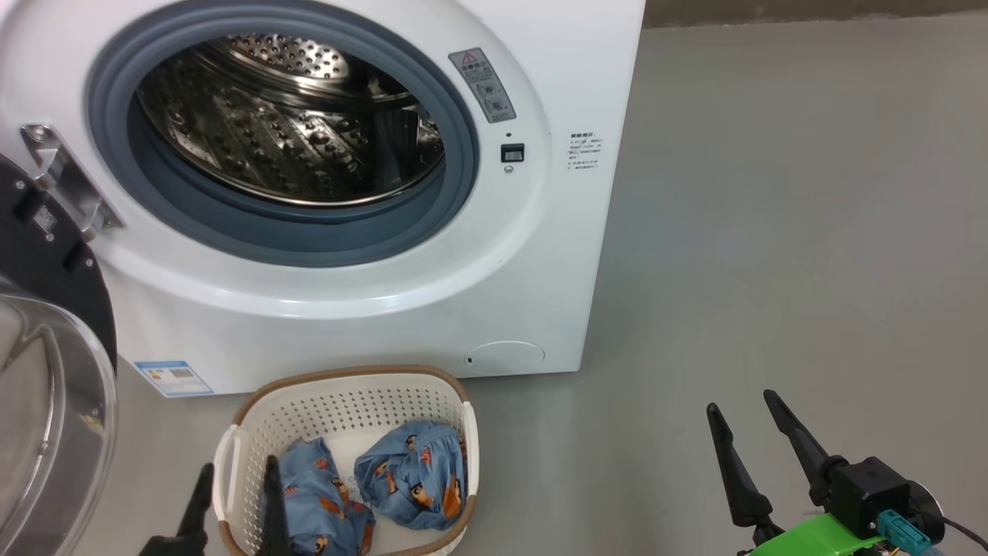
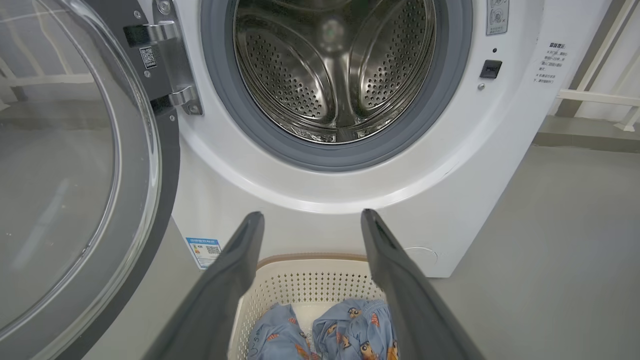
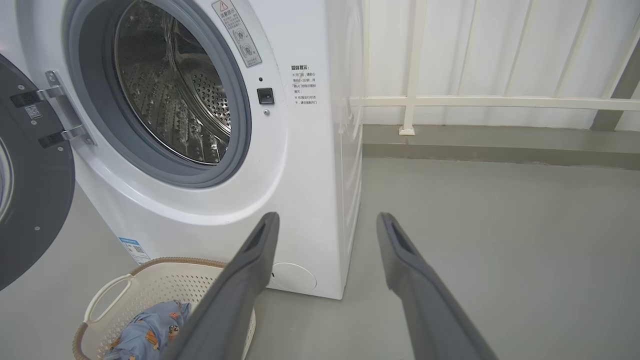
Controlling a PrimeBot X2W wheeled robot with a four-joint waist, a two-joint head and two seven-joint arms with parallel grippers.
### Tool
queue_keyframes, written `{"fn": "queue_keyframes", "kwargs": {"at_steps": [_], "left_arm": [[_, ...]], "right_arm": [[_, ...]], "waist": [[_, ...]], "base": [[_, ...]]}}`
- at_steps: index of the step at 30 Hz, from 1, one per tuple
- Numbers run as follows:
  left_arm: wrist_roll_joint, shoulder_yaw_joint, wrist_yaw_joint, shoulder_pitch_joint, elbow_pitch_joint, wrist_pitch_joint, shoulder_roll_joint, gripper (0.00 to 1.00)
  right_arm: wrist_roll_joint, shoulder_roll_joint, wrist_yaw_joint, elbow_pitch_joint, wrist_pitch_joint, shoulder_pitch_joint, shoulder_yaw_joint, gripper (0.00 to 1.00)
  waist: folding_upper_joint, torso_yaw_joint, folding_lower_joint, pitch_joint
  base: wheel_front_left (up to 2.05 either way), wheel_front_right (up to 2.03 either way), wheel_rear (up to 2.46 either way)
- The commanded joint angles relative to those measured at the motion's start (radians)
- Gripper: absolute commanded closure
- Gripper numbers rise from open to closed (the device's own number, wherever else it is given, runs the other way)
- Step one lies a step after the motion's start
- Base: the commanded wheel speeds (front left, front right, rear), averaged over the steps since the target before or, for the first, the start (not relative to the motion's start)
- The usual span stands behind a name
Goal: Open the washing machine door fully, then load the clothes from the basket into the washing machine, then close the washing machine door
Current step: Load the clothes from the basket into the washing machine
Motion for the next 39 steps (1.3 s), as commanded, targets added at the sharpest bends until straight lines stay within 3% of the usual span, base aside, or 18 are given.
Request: {"fn": "queue_keyframes", "kwargs": {"at_steps": [1,12,18,23,32,39], "left_arm": [[-0.013,0.023,-0.013,-0.052,0.008,0.000,0.012,0.00],[-0.045,-0.040,-0.088,-0.224,0.294,0.013,-0.009,0.00],[-0.080,-0.092,-0.173,-0.409,0.538,0.025,-0.028,0.00],[-0.110,-0.126,-0.219,-0.558,0.734,0.019,-0.038,0.00],[-0.128,-0.165,-0.246,-0.761,0.991,0.016,-0.038,0.00],[-0.154,-0.170,-0.255,-0.868,1.104,0.031,0.010,0.00]], "right_arm": [[-0.004,-0.003,0.006,-0.033,-0.005,-0.028,0.029,0.00],[-0.012,-0.003,0.006,-0.073,0.002,-0.085,0.046,0.00],[-0.012,-0.003,0.006,-0.094,-0.002,-0.144,0.057,0.00],[-0.003,-0.003,0.006,-0.097,-0.014,-0.199,0.077,0.00],[0.024,-0.003,0.006,-0.099,-0.038,-0.268,0.083,0.00],[0.054,-0.003,0.006,-0.099,-0.046,-0.309,0.106,0.00]], "waist": [[0.0000,-0.005,0.0000,0.018],[0.0000,-0.048,0.0000,0.141],[0.0000,-0.078,0.0000,0.260],[0.0000,-0.119,0.0000,0.359],[0.0000,-0.205,0.0000,0.530],[0.0000,-0.281,0.0000,0.659]], "base": [[0.00,0.00,0.00],[0.00,0.00,0.00],[0.00,0.00,0.00],[0.00,0.00,0.00],[0.00,0.00,0.00],[0.00,0.00,0.00]]}}
